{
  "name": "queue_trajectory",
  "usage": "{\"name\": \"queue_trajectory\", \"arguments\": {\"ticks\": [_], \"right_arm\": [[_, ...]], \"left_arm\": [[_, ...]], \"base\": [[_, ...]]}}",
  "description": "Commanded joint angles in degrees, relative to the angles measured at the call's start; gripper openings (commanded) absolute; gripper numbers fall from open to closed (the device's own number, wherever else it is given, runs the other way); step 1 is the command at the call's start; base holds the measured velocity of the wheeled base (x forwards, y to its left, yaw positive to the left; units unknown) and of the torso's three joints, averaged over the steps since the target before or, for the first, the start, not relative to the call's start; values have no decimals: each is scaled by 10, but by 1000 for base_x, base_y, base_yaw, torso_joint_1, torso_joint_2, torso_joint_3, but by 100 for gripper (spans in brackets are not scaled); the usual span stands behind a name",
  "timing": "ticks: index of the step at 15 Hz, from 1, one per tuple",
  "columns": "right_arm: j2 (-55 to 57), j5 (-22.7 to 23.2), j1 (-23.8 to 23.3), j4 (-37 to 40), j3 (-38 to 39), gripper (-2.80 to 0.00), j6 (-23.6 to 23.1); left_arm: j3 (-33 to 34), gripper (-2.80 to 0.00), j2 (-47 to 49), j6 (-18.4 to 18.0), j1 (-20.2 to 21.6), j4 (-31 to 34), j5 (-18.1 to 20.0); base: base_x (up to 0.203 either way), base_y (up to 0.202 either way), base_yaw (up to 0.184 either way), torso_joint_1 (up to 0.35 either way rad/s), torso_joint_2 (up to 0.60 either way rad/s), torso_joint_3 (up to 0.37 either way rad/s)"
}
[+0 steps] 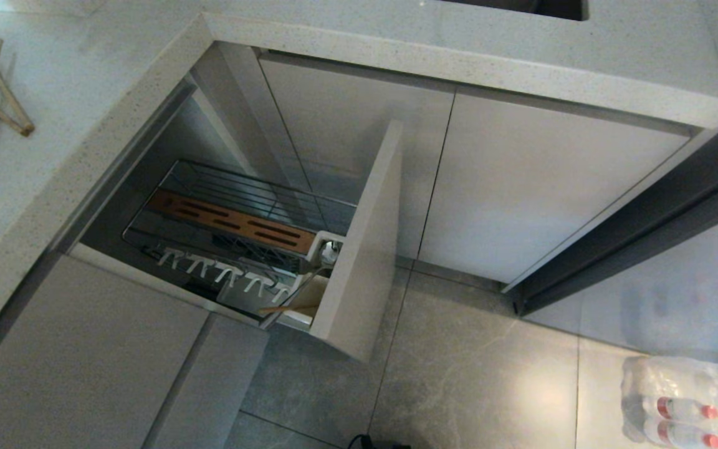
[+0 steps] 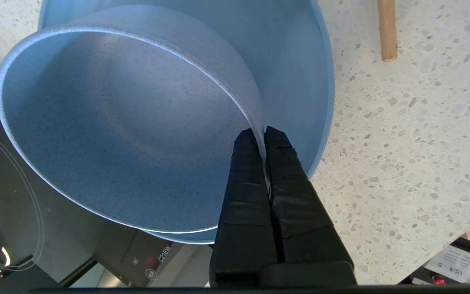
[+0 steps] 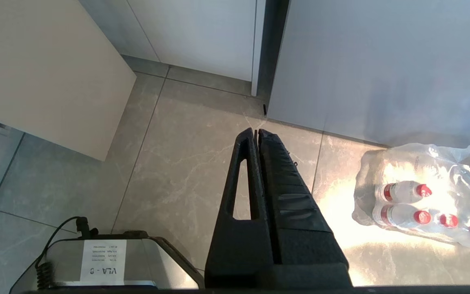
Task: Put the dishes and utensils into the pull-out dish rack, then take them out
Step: Take the bowl out of the cupboard, then take the fork out of the cupboard
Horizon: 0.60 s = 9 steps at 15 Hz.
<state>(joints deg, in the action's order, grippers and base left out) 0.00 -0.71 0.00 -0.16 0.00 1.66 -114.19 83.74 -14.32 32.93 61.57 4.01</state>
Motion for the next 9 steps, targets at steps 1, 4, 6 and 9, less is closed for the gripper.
{"name": "queue_trajectory", "arguments": {"ticks": [1, 4, 6, 9], "right_arm": [[1, 0, 0, 0, 0, -280, 0], [1, 0, 0, 0, 0, -280, 0], [1, 0, 0, 0, 0, -280, 0], [1, 0, 0, 0, 0, -280, 0]], "left_arm": [[0, -280, 6, -1, 0, 5, 0], [0, -280, 15, 0, 0, 7, 2], [0, -280, 26, 2, 4, 7, 9], [0, -280, 30, 2, 8, 6, 21]], "base": [[0, 0, 0, 0, 0, 0], [0, 0, 0, 0, 0, 0], [0, 0, 0, 0, 0, 0], [0, 0, 0, 0, 0, 0]]}}
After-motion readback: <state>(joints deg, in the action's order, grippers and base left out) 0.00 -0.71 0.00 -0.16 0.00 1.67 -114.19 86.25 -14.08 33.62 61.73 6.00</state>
